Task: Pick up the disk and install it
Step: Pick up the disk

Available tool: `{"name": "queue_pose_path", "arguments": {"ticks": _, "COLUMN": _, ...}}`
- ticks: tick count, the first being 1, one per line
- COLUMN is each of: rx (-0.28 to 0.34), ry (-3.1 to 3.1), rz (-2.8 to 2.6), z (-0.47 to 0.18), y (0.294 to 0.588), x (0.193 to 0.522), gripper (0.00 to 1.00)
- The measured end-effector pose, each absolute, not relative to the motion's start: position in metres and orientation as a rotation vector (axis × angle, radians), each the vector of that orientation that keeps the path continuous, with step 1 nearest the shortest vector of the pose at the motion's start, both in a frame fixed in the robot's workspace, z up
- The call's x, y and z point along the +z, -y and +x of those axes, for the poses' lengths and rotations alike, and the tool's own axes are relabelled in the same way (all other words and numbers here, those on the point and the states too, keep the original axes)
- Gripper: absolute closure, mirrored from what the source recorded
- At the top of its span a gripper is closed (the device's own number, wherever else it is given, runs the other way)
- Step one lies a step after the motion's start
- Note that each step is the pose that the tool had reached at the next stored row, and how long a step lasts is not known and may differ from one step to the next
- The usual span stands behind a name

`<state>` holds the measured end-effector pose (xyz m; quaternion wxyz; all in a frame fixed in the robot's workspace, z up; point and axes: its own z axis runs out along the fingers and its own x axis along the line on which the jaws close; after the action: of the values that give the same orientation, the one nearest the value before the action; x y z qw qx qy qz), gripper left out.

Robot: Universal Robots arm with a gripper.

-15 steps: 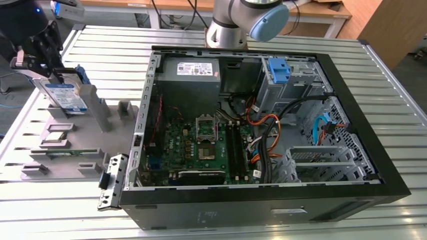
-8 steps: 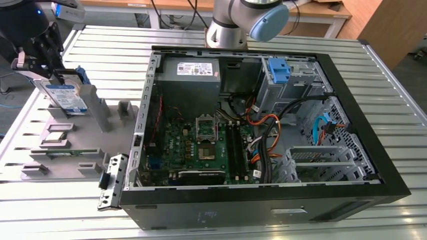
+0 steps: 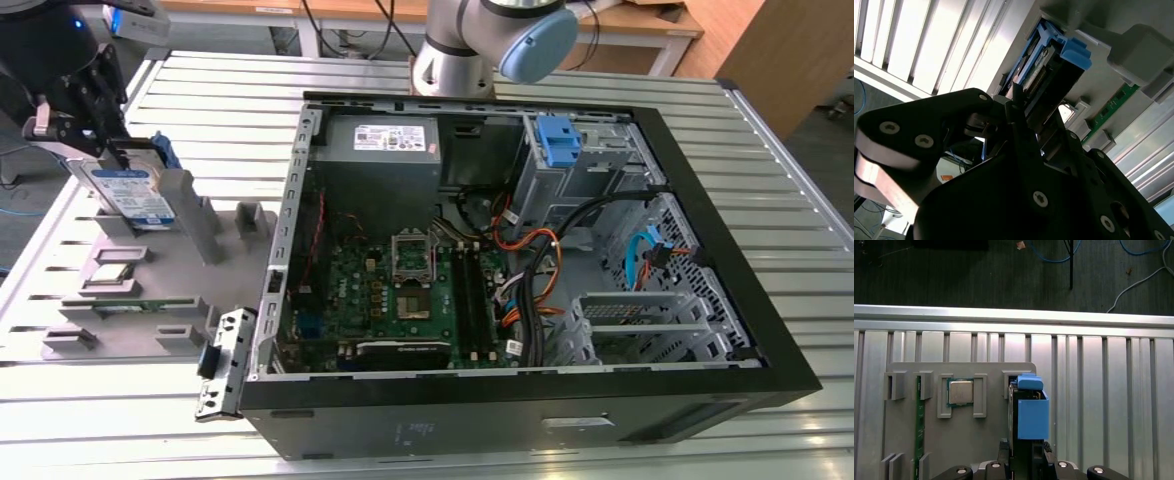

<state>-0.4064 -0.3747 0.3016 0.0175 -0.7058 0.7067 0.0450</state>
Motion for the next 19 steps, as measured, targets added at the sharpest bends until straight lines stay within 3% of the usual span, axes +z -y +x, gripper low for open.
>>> {"name": "queue_pose_path", "arguments": {"ticks": 19, "rx": 0.138, "ry": -2.197, "rz": -2.194, "z": -0.406, "y": 0.375, "x": 0.320, "gripper": 0.65}}
